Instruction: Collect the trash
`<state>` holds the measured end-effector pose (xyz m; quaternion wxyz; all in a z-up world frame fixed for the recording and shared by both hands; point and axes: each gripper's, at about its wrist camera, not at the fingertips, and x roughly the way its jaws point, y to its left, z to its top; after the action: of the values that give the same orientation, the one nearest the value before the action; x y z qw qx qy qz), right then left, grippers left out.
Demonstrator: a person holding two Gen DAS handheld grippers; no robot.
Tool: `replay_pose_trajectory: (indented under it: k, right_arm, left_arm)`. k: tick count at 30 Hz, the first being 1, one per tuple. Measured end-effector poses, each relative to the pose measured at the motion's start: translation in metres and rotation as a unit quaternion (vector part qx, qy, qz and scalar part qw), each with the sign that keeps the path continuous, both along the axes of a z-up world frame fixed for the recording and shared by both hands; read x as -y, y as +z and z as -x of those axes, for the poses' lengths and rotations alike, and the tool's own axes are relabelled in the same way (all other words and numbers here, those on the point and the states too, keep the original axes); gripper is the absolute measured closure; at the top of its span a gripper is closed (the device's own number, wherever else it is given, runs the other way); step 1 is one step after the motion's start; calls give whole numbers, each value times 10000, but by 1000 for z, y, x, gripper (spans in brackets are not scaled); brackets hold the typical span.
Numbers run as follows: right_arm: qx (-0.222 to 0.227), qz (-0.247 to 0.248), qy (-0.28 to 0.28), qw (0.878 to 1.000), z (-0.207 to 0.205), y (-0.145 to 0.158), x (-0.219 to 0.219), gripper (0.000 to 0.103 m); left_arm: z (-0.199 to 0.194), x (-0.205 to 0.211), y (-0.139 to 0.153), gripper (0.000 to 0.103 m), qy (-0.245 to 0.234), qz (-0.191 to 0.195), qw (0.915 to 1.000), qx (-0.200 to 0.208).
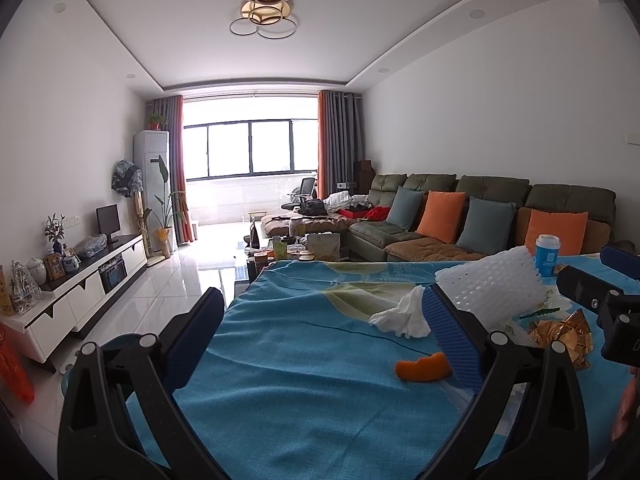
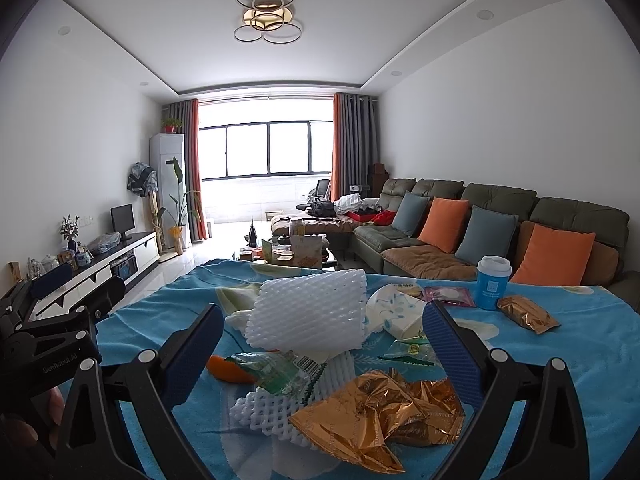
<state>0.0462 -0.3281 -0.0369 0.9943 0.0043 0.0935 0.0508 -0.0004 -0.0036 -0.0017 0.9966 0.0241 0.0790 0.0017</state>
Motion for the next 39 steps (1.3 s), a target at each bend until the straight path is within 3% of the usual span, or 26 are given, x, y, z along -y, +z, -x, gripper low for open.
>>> replay_pose_trajectory:
  k: [8,11,15,18,20,24,26,28,31,35,39]
  right_arm:
    - [-250,-38,96,9996,-13,-2,9,7]
    - [-481,-97,180,9986,-27,-2,15,7]
    - [-841,-247,319,9956,-46,-7,24,7]
    - [-1068,-418,535,9920,-59,-9,29,8]
    - [-1187,-512,666,9894,-66,-10,31,15]
    - [-1454,-755,943,9820,-81,-14,35,40]
    - [-1544,-842,1047,9788,-84,-15,37,48]
    - [-1609,-923,1177,9756,-86,-15,38,67]
    - [-1668,-1006,1317,9720,-89,-16,42,82]
    - [-1582,-1028,1398,9720,-85,-12,45,86]
    - [-1497,-1047,1497,9717,-83,-5,47,87]
  left_arm:
    - [-6,-1,-1,6,-184,81,9995,-248]
    - [-9,-1,-5,6,-423,56,9989,-183]
    - [-16,10,-10,6,-826,-167,9956,-418]
    - [-28,22,-16,6,-1271,-345,9886,-732]
    - [-33,30,-19,6,-1618,-124,9826,-906]
    - [-47,44,-24,7,-2029,30,9699,-1346]
    - [-54,53,-26,15,-2250,56,9620,-1547]
    - [-61,61,-27,25,-2442,84,9541,-1730]
    - [-74,74,-30,41,-2701,140,9403,-2068]
    - [-86,77,-34,69,-2956,425,9221,-2461]
    - [-90,72,-35,84,-3010,657,9159,-2573]
